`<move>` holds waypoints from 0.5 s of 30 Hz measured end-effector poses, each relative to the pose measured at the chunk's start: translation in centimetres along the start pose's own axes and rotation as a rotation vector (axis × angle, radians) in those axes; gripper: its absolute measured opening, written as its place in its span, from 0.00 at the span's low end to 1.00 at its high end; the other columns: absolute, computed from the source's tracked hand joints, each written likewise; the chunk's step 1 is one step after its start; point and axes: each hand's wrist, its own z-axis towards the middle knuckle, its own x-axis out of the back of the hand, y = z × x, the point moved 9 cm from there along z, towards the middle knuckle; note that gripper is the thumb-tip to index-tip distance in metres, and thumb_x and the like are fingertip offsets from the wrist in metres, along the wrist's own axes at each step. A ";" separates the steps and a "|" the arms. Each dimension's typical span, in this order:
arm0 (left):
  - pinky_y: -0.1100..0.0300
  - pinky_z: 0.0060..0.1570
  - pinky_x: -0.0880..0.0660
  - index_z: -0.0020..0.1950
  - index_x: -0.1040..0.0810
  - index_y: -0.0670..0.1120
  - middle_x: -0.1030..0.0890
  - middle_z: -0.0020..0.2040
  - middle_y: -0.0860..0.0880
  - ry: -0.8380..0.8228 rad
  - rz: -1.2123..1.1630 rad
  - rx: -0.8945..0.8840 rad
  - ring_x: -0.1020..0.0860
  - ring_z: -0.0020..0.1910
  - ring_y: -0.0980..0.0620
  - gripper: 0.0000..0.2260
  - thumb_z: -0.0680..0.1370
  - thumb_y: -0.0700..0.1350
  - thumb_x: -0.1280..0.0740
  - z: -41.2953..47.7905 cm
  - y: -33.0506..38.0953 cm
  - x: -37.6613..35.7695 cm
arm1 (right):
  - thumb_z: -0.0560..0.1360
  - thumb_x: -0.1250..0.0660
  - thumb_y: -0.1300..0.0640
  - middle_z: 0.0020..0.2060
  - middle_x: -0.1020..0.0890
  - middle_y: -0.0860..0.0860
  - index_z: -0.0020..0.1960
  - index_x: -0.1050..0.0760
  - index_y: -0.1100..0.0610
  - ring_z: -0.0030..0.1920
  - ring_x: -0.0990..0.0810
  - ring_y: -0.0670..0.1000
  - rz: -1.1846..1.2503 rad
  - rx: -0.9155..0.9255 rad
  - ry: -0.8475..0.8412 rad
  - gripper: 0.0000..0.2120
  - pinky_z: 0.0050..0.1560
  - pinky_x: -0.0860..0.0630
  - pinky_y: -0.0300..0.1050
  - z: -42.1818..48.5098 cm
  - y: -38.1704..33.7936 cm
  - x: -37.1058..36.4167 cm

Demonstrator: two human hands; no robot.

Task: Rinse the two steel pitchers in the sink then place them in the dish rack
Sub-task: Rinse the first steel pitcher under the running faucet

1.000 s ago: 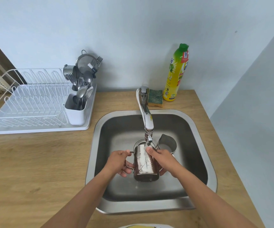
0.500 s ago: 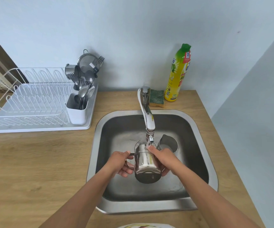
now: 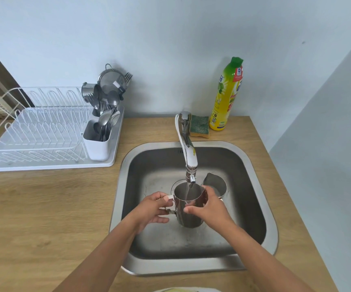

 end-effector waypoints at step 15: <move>0.59 0.52 0.21 0.56 0.20 0.41 0.21 0.54 0.45 0.062 0.110 -0.198 0.24 0.51 0.51 0.08 0.80 0.35 0.36 -0.6 2.2 -0.4 | 0.64 0.21 0.58 0.58 0.25 0.41 0.62 0.39 0.38 0.59 0.24 0.45 -0.040 0.204 0.111 0.37 0.60 0.25 0.42 -1.5 -1.8 1.1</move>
